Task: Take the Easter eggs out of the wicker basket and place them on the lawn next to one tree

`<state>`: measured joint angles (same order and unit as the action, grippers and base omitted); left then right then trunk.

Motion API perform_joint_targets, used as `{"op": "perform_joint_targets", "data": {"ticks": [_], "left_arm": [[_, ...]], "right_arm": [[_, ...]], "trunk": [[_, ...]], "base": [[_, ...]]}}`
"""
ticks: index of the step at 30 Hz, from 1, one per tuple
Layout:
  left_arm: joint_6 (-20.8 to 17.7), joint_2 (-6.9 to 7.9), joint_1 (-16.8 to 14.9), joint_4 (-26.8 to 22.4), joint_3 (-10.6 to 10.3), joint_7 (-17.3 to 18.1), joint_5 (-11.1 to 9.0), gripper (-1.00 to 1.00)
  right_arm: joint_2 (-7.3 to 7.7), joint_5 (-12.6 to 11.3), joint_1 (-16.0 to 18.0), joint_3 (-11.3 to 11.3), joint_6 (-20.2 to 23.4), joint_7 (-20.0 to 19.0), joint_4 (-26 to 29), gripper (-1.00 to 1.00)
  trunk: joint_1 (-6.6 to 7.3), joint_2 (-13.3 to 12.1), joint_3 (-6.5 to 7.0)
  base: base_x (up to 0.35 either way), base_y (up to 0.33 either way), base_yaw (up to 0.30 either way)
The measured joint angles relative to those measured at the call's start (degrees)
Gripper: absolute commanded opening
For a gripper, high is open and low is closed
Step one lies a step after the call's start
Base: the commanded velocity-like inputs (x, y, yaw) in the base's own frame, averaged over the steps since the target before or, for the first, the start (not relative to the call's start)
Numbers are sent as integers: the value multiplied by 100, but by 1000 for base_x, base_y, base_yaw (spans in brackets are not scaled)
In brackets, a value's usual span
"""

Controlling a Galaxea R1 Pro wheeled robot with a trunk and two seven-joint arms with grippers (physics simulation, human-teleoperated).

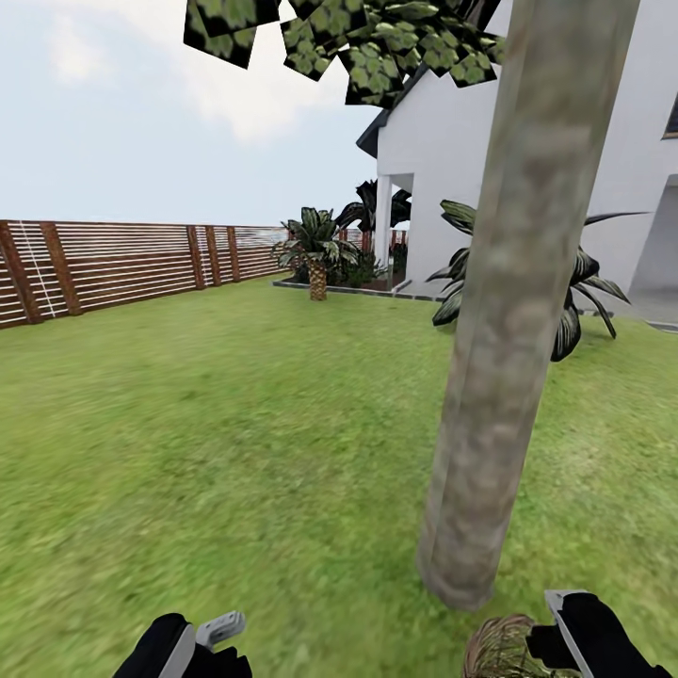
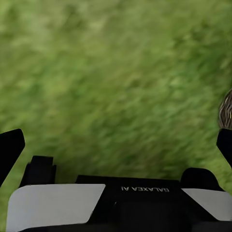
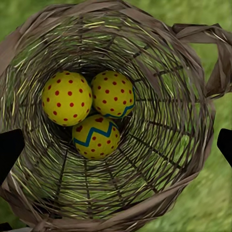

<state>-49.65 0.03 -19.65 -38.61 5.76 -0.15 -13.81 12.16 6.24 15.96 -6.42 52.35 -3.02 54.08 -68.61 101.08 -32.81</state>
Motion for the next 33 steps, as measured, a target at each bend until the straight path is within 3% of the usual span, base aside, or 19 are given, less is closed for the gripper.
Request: {"op": "perform_joint_targets", "data": {"ticks": [16,23,33], "left_arm": [[1,24,1,-24,14,14,-2,100],[9,8,-1,-17,12,1,8,100],[9,7,-1,-12,11,-6,10,100]], "right_arm": [[11,-1,0,7,-294,-4,-195,100],[-19,-6,1,225,-145,3,432,100],[-16,-13,3,248,-81,-9,502,100]], "trunk": [[-352,642,-287],[-505,923,-413],[-725,1324,-593]], "base": [[0,0,0],[0,0,0],[0,0,0]]}}
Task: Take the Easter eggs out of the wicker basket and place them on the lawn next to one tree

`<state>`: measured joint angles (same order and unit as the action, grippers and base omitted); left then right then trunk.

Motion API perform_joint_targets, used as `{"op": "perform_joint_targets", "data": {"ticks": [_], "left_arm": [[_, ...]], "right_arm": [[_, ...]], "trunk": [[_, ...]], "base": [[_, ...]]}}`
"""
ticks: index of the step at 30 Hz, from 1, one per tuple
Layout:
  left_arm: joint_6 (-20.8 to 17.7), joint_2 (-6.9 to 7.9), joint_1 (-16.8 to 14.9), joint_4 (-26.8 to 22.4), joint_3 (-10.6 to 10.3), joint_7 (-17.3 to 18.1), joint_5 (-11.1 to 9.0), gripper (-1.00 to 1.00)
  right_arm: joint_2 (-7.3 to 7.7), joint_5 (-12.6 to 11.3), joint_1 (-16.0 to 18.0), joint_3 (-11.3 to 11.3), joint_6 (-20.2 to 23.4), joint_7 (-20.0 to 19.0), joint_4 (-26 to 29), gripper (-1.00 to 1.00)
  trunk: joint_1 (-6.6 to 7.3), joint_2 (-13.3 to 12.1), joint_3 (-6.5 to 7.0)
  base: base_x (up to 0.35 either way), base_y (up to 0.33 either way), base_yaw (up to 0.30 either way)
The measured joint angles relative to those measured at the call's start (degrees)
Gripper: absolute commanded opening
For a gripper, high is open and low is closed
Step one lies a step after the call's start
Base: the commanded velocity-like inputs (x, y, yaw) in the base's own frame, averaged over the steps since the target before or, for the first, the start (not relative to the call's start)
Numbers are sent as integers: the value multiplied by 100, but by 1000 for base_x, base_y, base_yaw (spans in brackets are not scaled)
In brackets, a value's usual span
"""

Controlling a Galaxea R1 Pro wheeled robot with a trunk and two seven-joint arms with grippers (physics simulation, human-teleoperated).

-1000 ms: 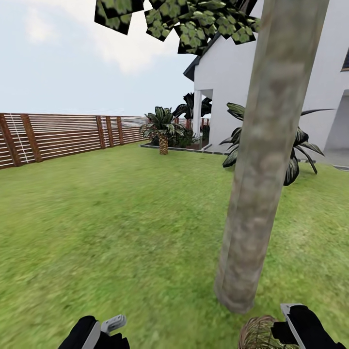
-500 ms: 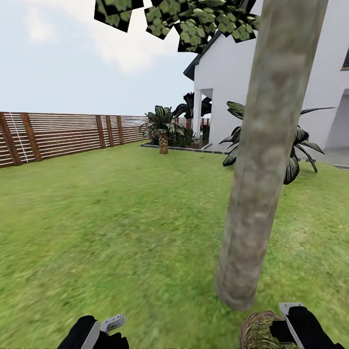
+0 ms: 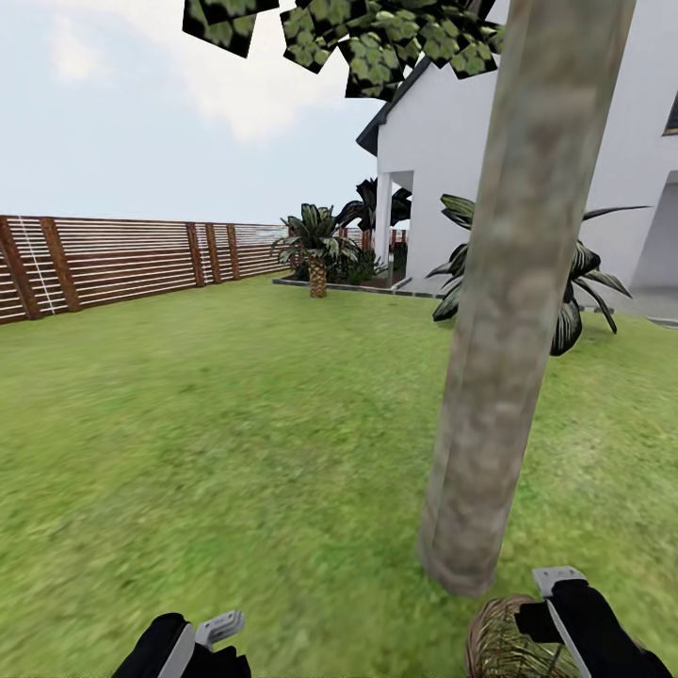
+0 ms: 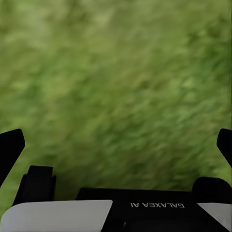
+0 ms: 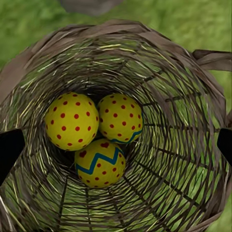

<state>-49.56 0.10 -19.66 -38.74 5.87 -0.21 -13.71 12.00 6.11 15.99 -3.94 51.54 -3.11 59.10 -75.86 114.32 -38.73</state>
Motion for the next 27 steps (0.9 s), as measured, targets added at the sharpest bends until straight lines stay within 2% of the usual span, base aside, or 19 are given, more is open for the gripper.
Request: {"op": "perform_joint_targets", "data": {"ticks": [10,20,27], "left_arm": [[0,7,1,-4,7,4,-1,100],[0,5,0,3,7,4,-1,100],[0,14,0,-5,7,5,-6,100]], "right_arm": [[215,-34,-1,-18,-16,-106,-267,100],[230,8,-1,-14,-36,-91,-266,100],[188,7,-2,-14,-37,-88,-271,100]], "trunk": [[-220,401,-180],[-439,802,-359],[-593,1083,-485]], "base": [[0,0,0],[0,0,0],[0,0,0]]}}
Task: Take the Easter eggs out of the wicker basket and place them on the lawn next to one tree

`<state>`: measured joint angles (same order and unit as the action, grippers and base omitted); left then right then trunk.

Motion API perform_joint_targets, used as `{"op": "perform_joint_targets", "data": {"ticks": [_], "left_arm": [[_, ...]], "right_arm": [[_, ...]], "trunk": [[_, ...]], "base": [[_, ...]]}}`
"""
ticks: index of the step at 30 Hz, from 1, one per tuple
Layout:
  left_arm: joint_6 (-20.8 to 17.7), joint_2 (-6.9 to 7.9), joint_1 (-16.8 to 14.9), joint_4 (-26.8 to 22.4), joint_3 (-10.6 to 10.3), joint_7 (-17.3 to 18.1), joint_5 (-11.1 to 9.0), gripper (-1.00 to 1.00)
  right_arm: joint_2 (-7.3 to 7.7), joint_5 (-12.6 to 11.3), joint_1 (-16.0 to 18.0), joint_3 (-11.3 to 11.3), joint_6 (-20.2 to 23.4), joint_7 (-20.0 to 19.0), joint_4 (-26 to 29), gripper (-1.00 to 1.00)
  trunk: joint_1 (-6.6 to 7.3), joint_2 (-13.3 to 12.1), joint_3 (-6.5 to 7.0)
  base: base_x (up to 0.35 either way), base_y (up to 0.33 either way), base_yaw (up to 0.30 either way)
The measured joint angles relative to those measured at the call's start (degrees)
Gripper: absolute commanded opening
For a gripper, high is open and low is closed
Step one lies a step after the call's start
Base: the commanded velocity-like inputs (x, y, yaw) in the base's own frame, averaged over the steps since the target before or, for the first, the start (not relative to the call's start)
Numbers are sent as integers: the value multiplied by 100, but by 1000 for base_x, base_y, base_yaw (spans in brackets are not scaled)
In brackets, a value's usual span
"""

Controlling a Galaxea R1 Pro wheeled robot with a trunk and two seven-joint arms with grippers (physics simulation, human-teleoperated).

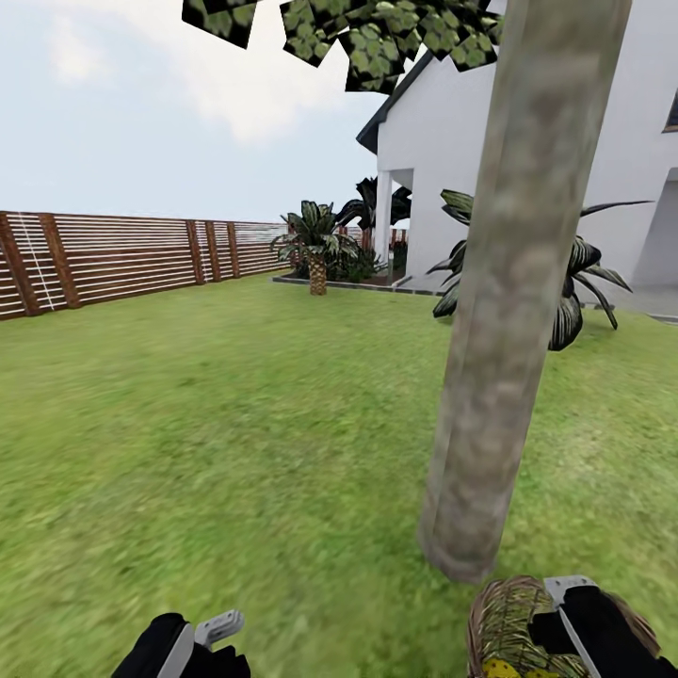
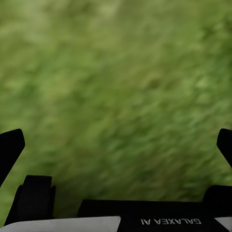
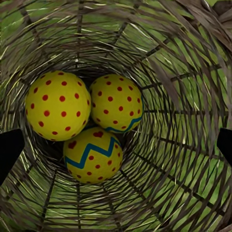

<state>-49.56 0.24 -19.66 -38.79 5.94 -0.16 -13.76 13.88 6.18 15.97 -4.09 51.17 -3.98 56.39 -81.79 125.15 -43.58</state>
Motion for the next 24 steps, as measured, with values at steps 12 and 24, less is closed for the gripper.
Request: {"op": "perform_joint_targets", "data": {"ticks": [12,24], "left_arm": [[0,-6,1,0,7,0,3,100],[0,-14,0,8,0,0,5,100]], "right_arm": [[-22,-19,2,1,-218,-11,48,100],[-34,-36,2,9,-385,-15,101,100]], "trunk": [[-264,481,-215],[-527,963,-431]], "base": [[0,0,0],[0,0,0]]}}
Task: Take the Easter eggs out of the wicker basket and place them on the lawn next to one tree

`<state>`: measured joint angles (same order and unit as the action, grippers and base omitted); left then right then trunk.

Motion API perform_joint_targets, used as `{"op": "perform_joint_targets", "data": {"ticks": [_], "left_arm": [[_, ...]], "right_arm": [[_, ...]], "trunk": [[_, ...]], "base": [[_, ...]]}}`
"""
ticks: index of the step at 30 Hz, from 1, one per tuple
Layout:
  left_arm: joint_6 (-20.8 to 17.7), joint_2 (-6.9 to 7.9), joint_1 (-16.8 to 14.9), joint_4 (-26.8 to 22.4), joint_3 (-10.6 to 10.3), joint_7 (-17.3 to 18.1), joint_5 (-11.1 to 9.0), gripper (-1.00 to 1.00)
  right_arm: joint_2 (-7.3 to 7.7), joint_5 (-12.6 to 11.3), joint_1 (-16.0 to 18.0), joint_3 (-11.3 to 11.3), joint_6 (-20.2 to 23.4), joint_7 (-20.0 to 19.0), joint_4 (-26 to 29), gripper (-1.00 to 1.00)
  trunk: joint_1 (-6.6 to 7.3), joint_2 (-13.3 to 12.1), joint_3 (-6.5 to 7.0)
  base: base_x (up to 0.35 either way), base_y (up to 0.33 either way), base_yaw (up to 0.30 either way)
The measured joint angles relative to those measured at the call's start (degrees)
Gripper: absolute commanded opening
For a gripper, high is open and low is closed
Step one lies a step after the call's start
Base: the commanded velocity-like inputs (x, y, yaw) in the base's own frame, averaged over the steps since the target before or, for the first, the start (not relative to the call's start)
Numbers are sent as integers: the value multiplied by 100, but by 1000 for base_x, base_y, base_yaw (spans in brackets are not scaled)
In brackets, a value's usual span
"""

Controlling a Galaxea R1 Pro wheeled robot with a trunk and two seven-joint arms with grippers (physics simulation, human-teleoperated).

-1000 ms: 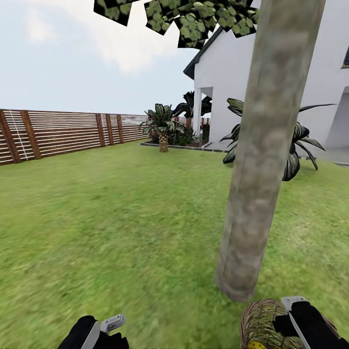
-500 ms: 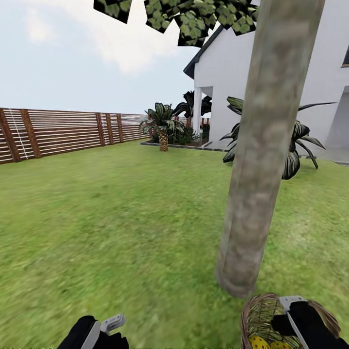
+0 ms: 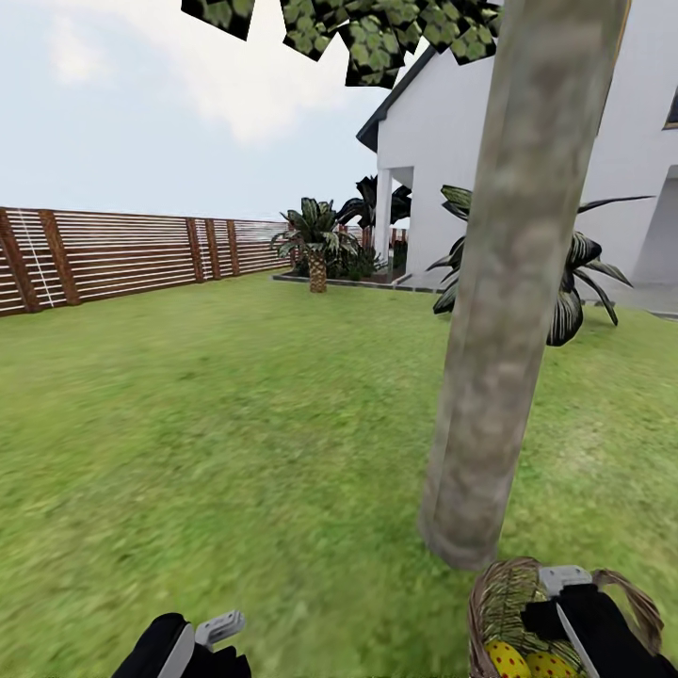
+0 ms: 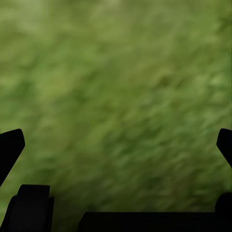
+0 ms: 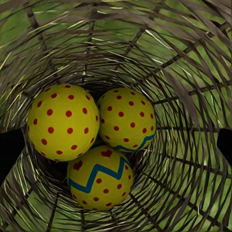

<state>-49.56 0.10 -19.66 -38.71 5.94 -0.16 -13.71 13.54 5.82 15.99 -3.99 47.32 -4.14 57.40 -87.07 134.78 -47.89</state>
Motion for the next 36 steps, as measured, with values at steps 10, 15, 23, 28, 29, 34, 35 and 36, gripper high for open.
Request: {"op": "perform_joint_targets", "data": {"ticks": [10,15,23,28,29,34,35,36], "left_arm": [[0,1,2,1,0,0,0,100],[0,0,1,1,0,-1,0,100],[0,0,0,1,0,-2,0,100],[0,0,1,1,0,0,0,100],[0,0,1,1,0,-1,0,100],[0,0,0,1,-1,-2,0,100],[0,0,0,1,-1,-1,0,100],[0,0,0,1,-1,-1,0,100]], "right_arm": [[-14,-5,-2,17,-3,-6,151,100],[-17,-10,-2,58,-10,-8,189,100],[-9,26,-2,182,-143,-4,191,100],[-5,32,1,312,-160,-4,186,100],[-1,31,-1,382,-162,-4,185,100],[-4,32,1,549,-171,-1,185,100],[-3,32,-1,566,-172,0,185,100],[-4,32,0,572,-172,0,185,100]], "trunk": [[-220,401,-179],[-330,602,-269],[-467,846,-421],[-480,853,-532],[-483,854,-554],[-496,861,-665],[-498,862,-687],[-501,863,-709]], "base": [[0,0,0],[0,0,0],[0,0,0],[0,0,0],[0,0,0],[0,0,0],[0,0,0],[0,0,0]]}}
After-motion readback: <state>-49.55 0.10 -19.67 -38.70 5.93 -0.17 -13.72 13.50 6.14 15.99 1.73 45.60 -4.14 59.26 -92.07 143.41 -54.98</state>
